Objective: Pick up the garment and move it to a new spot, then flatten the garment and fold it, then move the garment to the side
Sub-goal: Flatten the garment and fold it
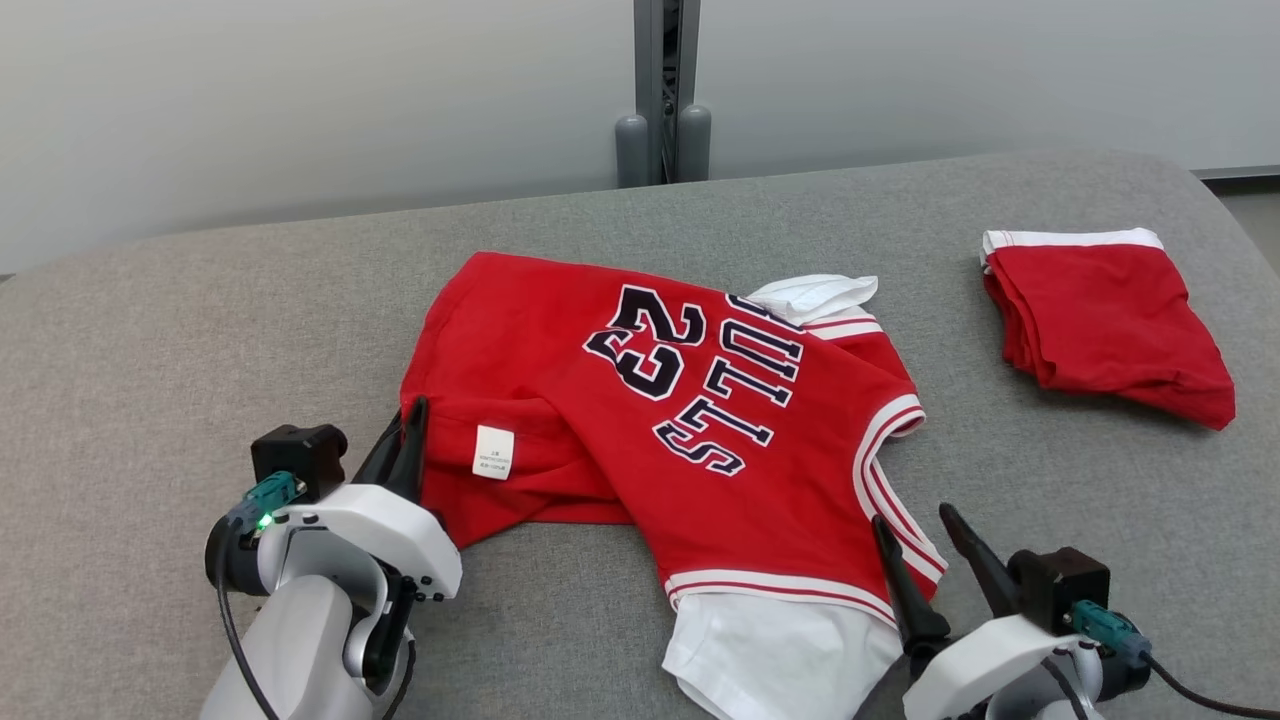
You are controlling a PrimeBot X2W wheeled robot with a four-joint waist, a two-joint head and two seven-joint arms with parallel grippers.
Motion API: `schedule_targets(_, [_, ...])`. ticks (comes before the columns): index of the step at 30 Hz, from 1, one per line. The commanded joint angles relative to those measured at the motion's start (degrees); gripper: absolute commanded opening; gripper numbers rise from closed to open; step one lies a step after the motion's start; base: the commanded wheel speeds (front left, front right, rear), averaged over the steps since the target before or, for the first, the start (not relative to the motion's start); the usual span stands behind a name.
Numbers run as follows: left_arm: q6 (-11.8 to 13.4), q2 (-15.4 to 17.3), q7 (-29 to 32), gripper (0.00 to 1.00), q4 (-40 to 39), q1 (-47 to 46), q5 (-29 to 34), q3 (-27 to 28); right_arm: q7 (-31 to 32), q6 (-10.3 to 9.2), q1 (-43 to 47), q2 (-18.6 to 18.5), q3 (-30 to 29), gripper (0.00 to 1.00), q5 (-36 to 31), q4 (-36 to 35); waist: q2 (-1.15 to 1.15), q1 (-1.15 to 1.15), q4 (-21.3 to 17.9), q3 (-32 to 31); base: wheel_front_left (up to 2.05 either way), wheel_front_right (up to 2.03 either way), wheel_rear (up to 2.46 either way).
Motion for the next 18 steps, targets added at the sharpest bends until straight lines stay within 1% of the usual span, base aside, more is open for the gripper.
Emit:
schedule_targets(1, [-0.32,0.74,-0.43,0.00,-0.54,0.79,-0.66,0.58,0.49,0.01,0.93,-0.87,0.96,1.00,1.39,0.41,0.00,0.00,0.01,-0.29,0.00,0.00,0.00])
schedule_targets(3, [-0.31,0.94,-0.51,0.00,-0.70,1.10,-0.97,0.81,0.92,0.01,1.33,-1.07,1.52,1.00,2.15,0.78,0.00,0.00,-0.05,-0.41,0.00,0.00,0.00])
schedule_targets(9, [-0.15,1.95,-0.82,0.00,-1.33,2.09,-2.02,1.58,3.91,0.01,4.56,-2.11,6.73,1.00,5.90,1.42,0.00,0.00,-0.45,-0.56,0.00,0.00,0.00])
schedule_targets(18, [0.19,3.28,-1.12,0.00,-1.63,0.60,-2.57,2.27,9.67,0.01,8.96,-6.54,14.02,1.00,11.59,-2.97,0.00,0.00,-1.66,0.91,0.00,0.00,0.00])
